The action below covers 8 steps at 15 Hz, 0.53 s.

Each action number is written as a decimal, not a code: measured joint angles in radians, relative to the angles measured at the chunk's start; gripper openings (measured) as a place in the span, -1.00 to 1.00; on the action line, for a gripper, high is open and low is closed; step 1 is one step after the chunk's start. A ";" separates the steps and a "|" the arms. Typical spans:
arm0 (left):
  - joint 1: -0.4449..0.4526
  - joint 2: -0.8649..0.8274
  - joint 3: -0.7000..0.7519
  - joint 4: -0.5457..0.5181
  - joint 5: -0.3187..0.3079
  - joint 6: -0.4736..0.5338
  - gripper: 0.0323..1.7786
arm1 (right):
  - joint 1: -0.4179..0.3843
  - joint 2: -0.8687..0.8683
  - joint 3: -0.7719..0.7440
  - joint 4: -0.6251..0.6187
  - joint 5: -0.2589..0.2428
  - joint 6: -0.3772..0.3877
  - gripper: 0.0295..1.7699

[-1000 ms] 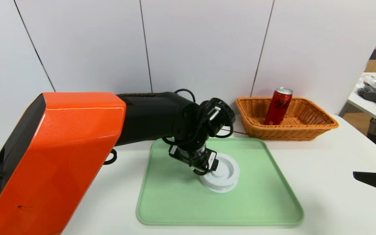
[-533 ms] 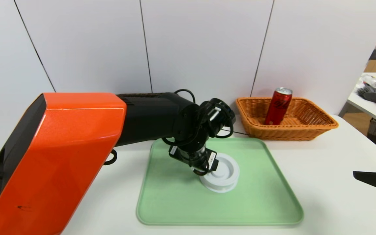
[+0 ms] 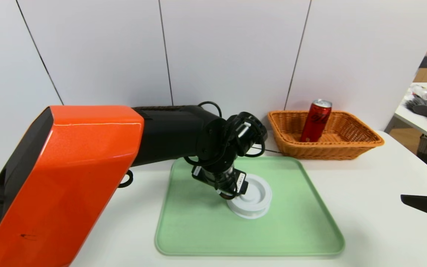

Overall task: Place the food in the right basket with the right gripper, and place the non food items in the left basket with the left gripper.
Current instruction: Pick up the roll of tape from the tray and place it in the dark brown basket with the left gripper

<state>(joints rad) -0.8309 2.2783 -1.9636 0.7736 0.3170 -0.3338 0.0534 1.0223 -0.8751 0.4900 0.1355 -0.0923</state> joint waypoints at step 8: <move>0.000 0.000 0.000 0.012 0.000 -0.003 0.90 | 0.001 0.002 -0.001 -0.002 0.000 0.000 0.92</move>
<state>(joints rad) -0.8313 2.2779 -1.9638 0.7855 0.3168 -0.3372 0.0547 1.0247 -0.8760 0.4877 0.1351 -0.0923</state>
